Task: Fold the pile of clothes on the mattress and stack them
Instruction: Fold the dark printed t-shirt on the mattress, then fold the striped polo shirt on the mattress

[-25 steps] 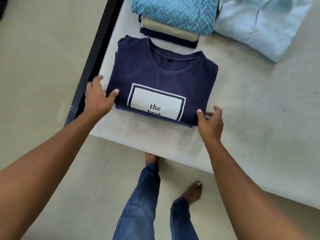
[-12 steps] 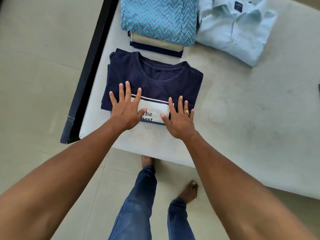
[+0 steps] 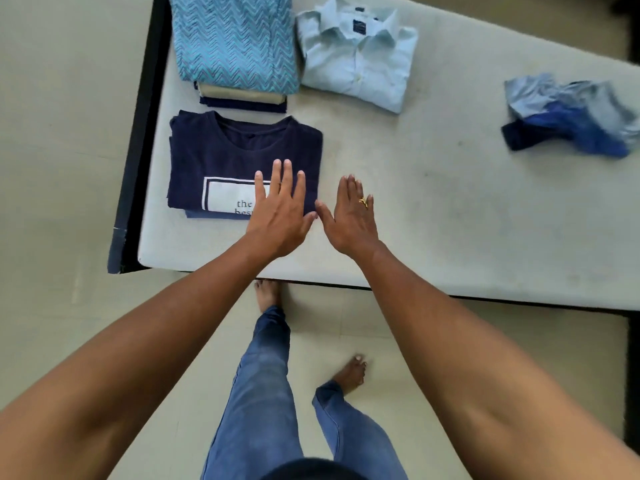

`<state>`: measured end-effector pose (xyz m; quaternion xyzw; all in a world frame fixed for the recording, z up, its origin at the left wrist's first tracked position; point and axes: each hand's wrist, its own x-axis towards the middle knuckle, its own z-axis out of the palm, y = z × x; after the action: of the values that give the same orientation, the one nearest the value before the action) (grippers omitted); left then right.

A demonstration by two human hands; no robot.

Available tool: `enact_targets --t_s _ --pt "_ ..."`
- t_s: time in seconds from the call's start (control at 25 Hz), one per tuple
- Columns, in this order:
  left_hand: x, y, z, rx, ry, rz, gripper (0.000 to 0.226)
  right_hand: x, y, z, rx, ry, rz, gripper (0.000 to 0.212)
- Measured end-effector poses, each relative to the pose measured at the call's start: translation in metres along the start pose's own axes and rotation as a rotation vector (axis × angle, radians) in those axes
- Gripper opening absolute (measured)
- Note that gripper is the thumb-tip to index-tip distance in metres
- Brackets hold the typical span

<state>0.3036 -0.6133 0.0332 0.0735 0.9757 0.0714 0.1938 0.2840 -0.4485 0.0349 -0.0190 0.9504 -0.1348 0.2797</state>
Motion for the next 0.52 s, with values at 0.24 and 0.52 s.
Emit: enact_targets --t_s 0.24,0.52 --pt "-0.063 0.119 -0.057 0.063 0.084 0.128 0.076 -0.121 0.065 -0.059 0.120 0.138 0.020 0.079" --pt "-0.122 0.301 -0.106 0.076 0.185 0.322 0.079 -0.265 0.206 -0.143 0.159 0.320 0.041 0.079"
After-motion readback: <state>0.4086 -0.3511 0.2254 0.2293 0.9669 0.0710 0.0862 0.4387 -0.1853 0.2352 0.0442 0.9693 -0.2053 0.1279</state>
